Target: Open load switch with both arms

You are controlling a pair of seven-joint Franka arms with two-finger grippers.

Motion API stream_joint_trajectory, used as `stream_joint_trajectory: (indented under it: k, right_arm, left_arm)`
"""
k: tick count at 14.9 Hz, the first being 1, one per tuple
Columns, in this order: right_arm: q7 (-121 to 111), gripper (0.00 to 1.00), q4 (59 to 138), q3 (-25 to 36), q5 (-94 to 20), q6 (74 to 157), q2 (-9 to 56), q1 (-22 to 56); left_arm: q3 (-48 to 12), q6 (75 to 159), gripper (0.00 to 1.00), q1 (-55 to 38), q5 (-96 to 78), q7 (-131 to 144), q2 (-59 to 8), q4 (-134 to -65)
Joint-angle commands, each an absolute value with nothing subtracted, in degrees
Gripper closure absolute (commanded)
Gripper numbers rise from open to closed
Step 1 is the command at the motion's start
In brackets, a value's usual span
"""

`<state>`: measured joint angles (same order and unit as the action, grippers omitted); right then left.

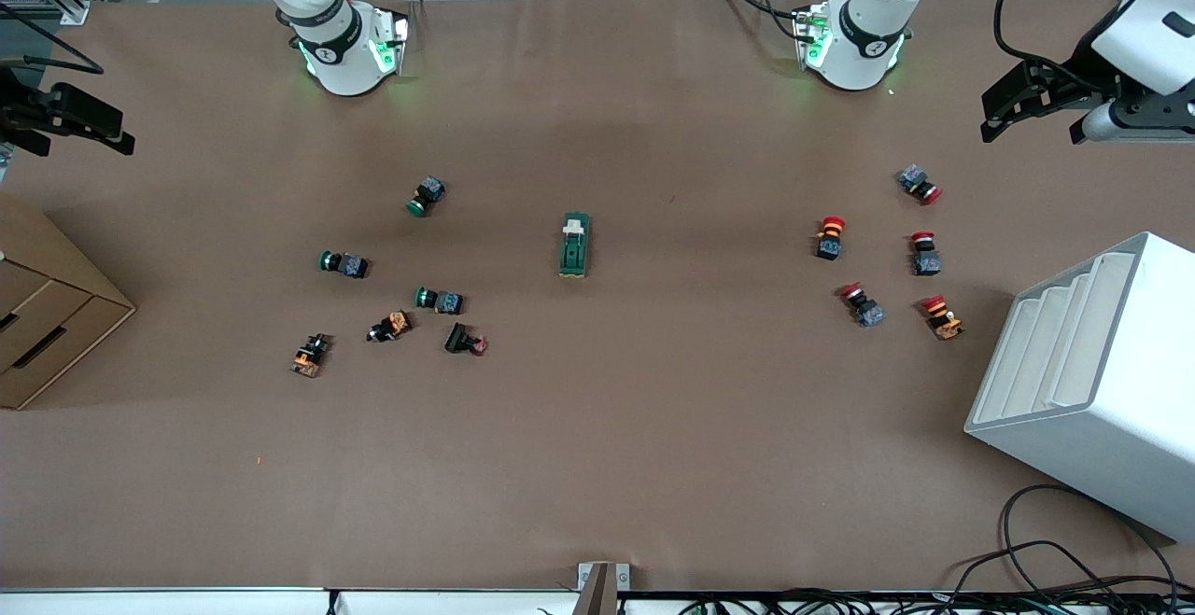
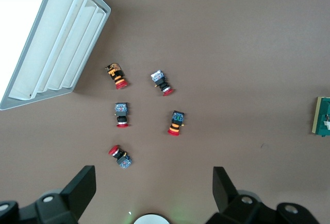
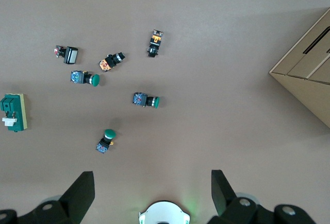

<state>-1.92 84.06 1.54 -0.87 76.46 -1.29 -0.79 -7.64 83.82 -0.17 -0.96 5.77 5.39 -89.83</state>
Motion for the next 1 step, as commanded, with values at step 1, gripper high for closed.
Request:
stream_joint_trajectory:
  k: [1]
  right_arm:
    - [-2.55,0.0,86.4,2.37,-0.79,76.64,-3.78,0.09]
  left_arm:
    - [-7.91,83.94,0.0,0.26,-1.23,5.18,5.54,-89.21]
